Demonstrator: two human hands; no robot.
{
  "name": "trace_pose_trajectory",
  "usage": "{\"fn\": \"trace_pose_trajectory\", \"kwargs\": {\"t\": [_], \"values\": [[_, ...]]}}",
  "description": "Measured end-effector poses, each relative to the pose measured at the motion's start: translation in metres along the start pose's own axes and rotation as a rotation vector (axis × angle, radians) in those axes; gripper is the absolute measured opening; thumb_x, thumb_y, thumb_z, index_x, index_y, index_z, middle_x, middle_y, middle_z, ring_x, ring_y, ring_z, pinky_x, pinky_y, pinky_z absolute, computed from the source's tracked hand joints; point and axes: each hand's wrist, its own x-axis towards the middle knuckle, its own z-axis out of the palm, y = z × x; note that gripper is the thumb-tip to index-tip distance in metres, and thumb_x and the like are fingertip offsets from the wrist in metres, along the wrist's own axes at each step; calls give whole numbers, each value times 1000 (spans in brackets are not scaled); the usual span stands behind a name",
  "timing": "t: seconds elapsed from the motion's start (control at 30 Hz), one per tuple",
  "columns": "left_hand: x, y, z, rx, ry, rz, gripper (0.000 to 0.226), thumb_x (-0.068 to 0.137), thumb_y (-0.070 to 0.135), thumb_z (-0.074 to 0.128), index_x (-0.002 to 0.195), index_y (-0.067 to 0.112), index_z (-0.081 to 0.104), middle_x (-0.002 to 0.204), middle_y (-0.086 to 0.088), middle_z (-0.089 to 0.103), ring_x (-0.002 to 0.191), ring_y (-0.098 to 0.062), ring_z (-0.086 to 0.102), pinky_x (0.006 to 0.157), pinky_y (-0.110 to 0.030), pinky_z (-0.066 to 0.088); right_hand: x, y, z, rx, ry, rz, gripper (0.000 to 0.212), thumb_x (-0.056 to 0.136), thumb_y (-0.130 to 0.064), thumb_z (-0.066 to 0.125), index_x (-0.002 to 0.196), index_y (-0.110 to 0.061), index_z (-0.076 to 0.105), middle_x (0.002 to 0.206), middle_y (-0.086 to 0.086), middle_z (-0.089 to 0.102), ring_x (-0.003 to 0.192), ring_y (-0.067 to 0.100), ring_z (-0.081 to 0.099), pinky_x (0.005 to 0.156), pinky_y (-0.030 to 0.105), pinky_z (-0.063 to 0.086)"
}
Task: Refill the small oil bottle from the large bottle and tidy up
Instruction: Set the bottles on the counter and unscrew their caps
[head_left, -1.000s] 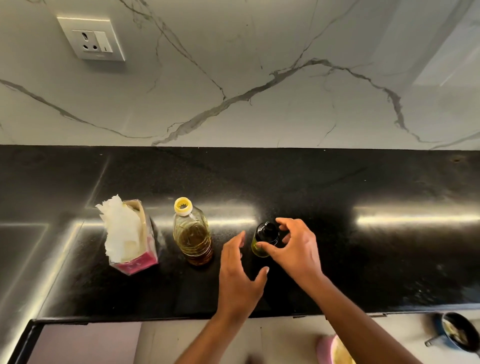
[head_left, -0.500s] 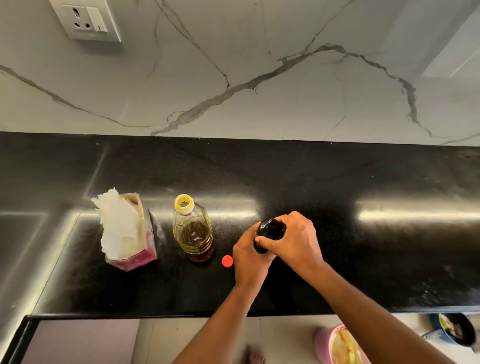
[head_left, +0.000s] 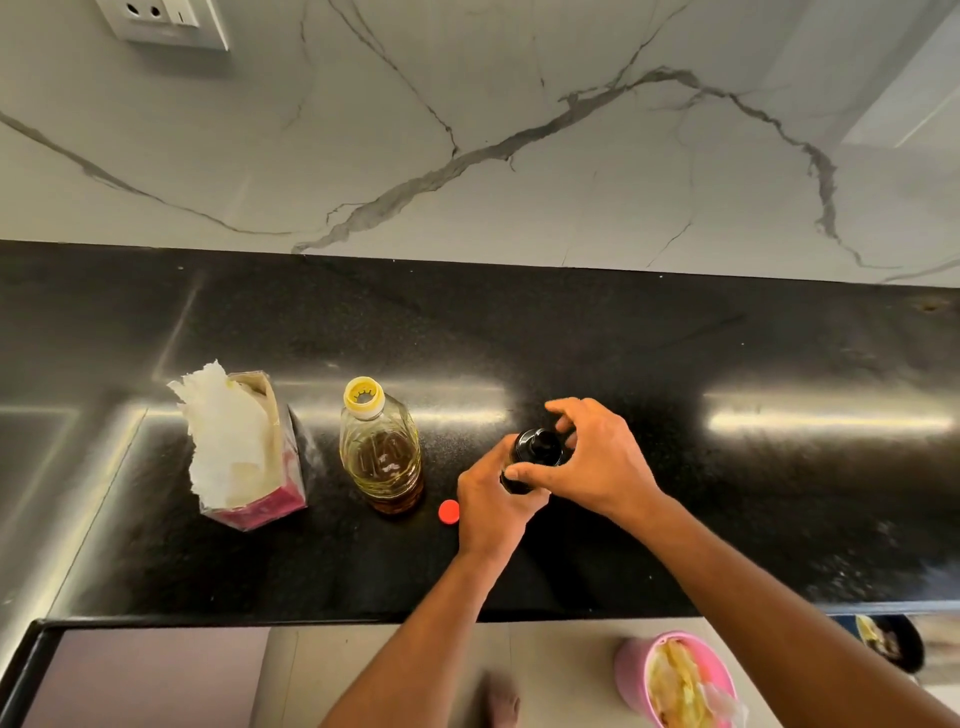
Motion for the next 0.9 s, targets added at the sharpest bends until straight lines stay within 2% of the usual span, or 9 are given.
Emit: {"fn": "trace_pose_trajectory", "kwargs": {"t": [0.07,0.13,0.23,0.33,0.4,0.53,0.67,0.77,0.9], "values": [[0,-1,1,0,2,-10,50,74,7,89,118,25,75,102,14,78,97,-7,76,87,-35,63,-2,-4,3,-65,61,74,73,51,-86,76,98,-33,65,90,-15,61,80,4,61,69,26,55],[0,-3,0,-23,-10,-21,51,75,5,90,118,26,75,102,15,78,99,-7,76,89,-34,62,-3,-8,5,-96,68,75,57,56,-75,81,89,-31,66,85,-13,61,76,5,61,65,26,55],[-1,-2,-1,-63,-20,-35,52,74,4,92,118,27,75,104,14,79,103,-8,75,92,-35,62,-3,-10,3,-105,-4,-9,53,63,-56,83,107,-31,70,96,-12,57,85,7,60,73,30,57],[-2,0,-1,-66,-21,-23,51,75,6,92,119,26,75,106,15,79,105,-7,74,93,-31,61,1,-11,-7,-122,-196,-95,74,69,-43,81,139,-33,60,115,-11,52,106,11,58,87,31,56],[-2,-1,-1,-39,-23,-16,51,76,8,92,120,26,75,107,16,78,106,-5,74,95,-29,60,3,-15,-12,-124,-201,-88,81,72,-49,81,146,-33,54,122,-10,53,115,13,59,92,35,56],[-2,-4,-1,11,-9,-30,38,75,10,92,108,23,77,100,17,78,100,-2,74,93,-25,60,5,-32,-12,-291,-29,79,69,71,-78,73,114,-25,67,99,-7,68,89,15,69,75,38,61],[-2,-3,-2,-2,-37,-28,47,75,7,90,116,26,75,97,14,79,97,-9,76,91,-31,61,6,-40,-9,-371,-76,66,50,69,-69,76,89,-24,67,78,-8,65,71,14,66,63,34,59],[-2,-5,-3,-29,-37,-32,49,75,8,92,117,26,75,102,13,79,100,-10,76,91,-33,62,8,-37,-11,-421,-162,-104,50,68,-51,80,113,-32,70,99,-8,61,86,16,65,71,35,59],[-3,-4,-6,26,-30,-17,50,75,15,94,120,25,74,105,16,78,102,-3,75,91,-31,62,8,-31,-17,-282,-347,-266,76,76,-35,80,147,-34,53,130,-7,51,116,13,54,91,35,56]]}}
